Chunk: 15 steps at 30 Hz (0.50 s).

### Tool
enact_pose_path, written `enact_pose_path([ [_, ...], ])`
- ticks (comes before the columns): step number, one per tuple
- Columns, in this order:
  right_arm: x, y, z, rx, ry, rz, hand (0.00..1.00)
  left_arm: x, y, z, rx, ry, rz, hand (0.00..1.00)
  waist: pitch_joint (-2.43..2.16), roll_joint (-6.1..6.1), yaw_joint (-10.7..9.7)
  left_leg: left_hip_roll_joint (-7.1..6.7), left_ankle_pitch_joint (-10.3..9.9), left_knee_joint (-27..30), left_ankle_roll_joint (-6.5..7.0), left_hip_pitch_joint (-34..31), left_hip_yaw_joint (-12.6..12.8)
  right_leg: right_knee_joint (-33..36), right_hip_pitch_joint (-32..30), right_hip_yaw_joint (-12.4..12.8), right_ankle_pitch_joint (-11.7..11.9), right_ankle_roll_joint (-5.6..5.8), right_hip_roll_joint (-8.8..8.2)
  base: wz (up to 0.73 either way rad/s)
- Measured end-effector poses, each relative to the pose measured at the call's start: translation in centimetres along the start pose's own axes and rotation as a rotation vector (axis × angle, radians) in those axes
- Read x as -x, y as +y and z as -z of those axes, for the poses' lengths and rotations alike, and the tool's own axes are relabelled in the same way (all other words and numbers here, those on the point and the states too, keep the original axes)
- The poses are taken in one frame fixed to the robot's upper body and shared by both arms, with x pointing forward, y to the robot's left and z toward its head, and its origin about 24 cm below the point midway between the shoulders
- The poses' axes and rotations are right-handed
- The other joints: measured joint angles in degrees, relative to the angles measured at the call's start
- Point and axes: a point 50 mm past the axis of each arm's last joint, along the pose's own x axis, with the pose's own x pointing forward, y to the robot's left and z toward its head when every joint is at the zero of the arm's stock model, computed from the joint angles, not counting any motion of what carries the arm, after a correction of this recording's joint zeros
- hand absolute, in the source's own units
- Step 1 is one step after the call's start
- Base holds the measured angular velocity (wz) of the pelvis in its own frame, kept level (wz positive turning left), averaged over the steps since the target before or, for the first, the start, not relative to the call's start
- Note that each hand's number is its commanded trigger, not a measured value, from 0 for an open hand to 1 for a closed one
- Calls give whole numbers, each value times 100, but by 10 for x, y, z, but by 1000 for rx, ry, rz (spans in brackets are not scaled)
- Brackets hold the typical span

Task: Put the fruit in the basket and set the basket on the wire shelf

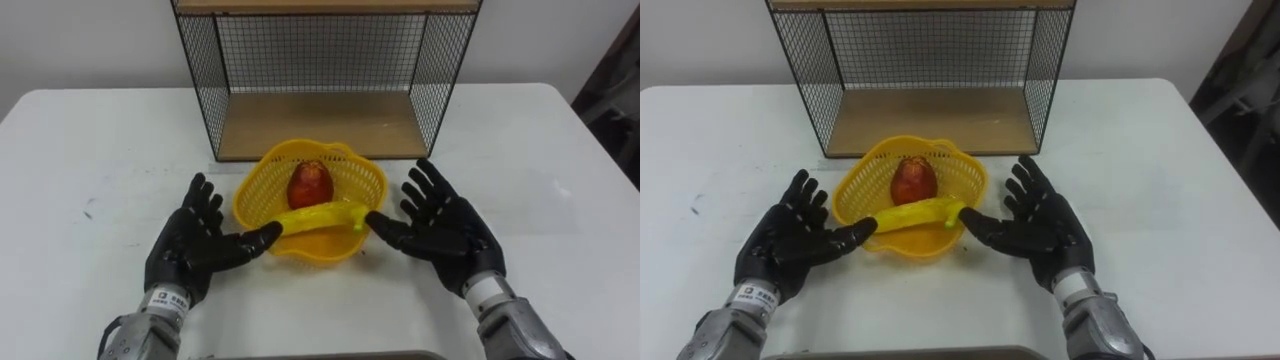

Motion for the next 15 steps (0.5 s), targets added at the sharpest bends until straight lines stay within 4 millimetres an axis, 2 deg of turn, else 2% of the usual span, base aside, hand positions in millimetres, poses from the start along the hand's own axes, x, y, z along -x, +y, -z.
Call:
enact_pose_path([
  [8,-4,6,-1,-1,-4,-31,0,-1,-3,0,12,1,18,0,-8,-16,-2,0,0,0,0,5,5,-1,-4,4,0,0,0,0],
  [15,-5,10,-1,-1,-1,-65,0,-6,-14,0,7,2,84,0,-13,-22,1,0,1,0,1,13,59,20,-40,76,0,0,0,-4],
])
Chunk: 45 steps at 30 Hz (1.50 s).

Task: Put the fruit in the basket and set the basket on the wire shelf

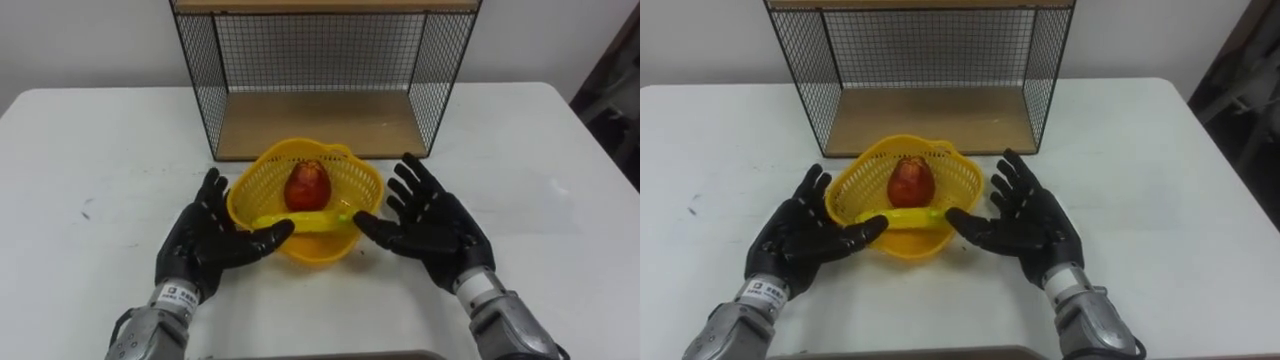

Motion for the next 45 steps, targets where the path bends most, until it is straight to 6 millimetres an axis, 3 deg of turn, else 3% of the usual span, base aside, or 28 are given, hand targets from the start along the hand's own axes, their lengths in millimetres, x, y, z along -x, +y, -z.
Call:
enact_pose_path([
  [13,-5,10,1,2,1,-39,0,-3,-11,2,1,9,47,0,-3,9,-5,1,1,3,3,-11,67,47,-67,86,0,0,1,-2],
  [33,-7,13,1,2,0,-52,0,-3,-11,2,0,8,52,0,5,37,-8,1,1,11,3,-65,75,68,-127,85,0,0,1,0],
  [45,-11,18,-2,-2,-13,-67,0,-4,-14,4,-1,16,66,0,49,-74,-13,2,5,78,9,-147,75,138,-210,93,0,0,-2,0],
])
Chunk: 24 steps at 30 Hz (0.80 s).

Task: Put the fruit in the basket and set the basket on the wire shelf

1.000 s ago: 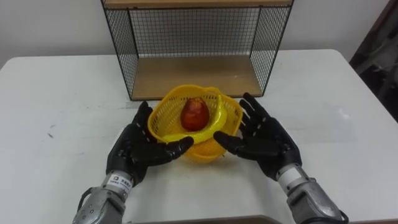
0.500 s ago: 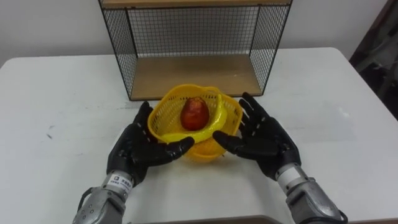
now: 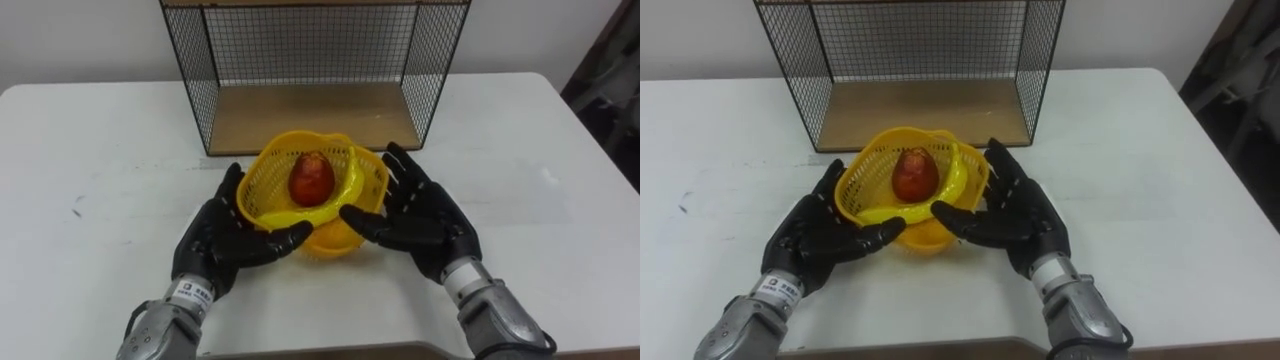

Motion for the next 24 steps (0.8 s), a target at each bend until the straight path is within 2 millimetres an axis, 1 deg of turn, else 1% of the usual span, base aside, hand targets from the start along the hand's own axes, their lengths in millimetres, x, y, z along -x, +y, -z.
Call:
enact_pose_path([
  [5,-2,0,-1,22,-2,9,0,-1,-3,0,8,-3,7,0,-4,-12,0,2,0,-1,0,-16,-2,5,-17,-8,0,0,-1,0],
  [6,-3,1,-2,38,-3,8,0,-2,-4,0,9,-5,8,0,-12,-15,-1,2,0,2,0,-44,-2,8,-44,-8,0,-1,-1,0],
  [11,-7,3,-7,63,-16,8,0,-3,-5,-1,11,-10,13,0,-12,-15,-9,4,0,27,0,-71,-19,6,-62,-29,2,-4,-2,1],
  [24,-8,2,-6,86,-12,57,0,-7,-11,-3,30,-25,28,0,-12,-7,26,4,0,90,0,-104,-63,11,-45,-74,7,-12,-3,1],
])
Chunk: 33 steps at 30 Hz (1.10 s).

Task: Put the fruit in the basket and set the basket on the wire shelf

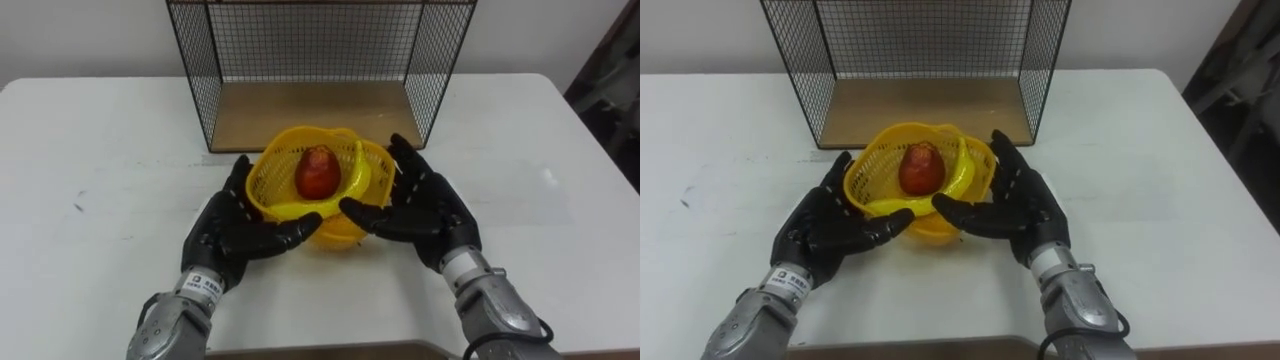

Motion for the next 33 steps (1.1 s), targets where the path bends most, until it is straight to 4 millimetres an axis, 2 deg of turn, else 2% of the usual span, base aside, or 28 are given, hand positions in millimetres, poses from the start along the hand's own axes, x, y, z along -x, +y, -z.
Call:
enact_pose_path([
  [7,0,-1,0,1,-1,27,0,-6,-4,-7,-8,-23,21,0,-1,2,12,1,0,14,0,-47,-58,-1,0,-60,4,-6,0,4],
  [20,-2,3,0,0,-7,48,0,-6,-5,-7,-9,-26,27,0,4,11,0,1,1,19,0,-49,-75,-16,-2,-92,4,-6,-3,0],
  [23,-5,4,-3,2,-18,47,0,-7,-9,-13,-11,-50,39,0,4,13,-5,1,0,17,0,-80,-75,-14,-14,-94,4,-6,-3,0],
  [28,-18,9,-23,15,-93,39,0,-9,-21,-33,-23,-132,87,0,-4,20,-29,1,1,6,0,-57,-82,-16,-17,-103,4,-6,-3,0],
  [33,-19,10,-27,15,-116,35,0,-11,-22,-36,-27,-142,94,0,-10,-10,-8,0,2,-8,0,18,-86,-21,40,-104,4,-6,-6,0],
])
